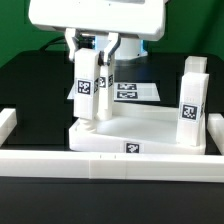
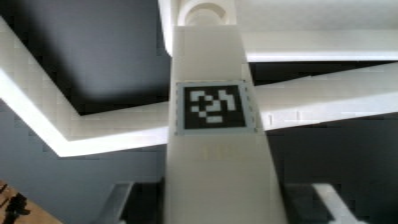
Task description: Assemble desk
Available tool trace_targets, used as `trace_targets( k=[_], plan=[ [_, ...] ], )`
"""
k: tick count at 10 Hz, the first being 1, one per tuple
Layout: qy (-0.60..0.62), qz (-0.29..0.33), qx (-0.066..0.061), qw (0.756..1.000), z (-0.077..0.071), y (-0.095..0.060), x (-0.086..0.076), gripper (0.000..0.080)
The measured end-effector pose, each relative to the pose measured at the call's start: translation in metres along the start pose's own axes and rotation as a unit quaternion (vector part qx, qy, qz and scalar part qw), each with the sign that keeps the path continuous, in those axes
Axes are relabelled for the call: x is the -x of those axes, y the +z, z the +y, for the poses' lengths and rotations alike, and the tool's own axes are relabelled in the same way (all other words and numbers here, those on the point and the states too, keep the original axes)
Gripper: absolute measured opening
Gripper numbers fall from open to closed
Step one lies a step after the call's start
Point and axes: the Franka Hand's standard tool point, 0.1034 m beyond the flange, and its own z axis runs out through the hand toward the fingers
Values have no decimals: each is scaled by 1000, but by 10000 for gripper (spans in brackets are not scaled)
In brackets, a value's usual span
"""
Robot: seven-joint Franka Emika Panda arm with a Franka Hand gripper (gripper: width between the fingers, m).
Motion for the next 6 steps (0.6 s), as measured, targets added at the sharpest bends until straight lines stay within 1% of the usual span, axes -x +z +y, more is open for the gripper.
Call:
trace_targets(
  k=[2,4,5,6],
  plan=[
    [-5,-2,-1,1000,-4,2,3,290],
    [-6,-5,4,1000,4,5,4,290],
    [-8,-8,6,1000,4,8,7,290],
    [-11,-4,8,1000,3,10,8,290]
  ],
)
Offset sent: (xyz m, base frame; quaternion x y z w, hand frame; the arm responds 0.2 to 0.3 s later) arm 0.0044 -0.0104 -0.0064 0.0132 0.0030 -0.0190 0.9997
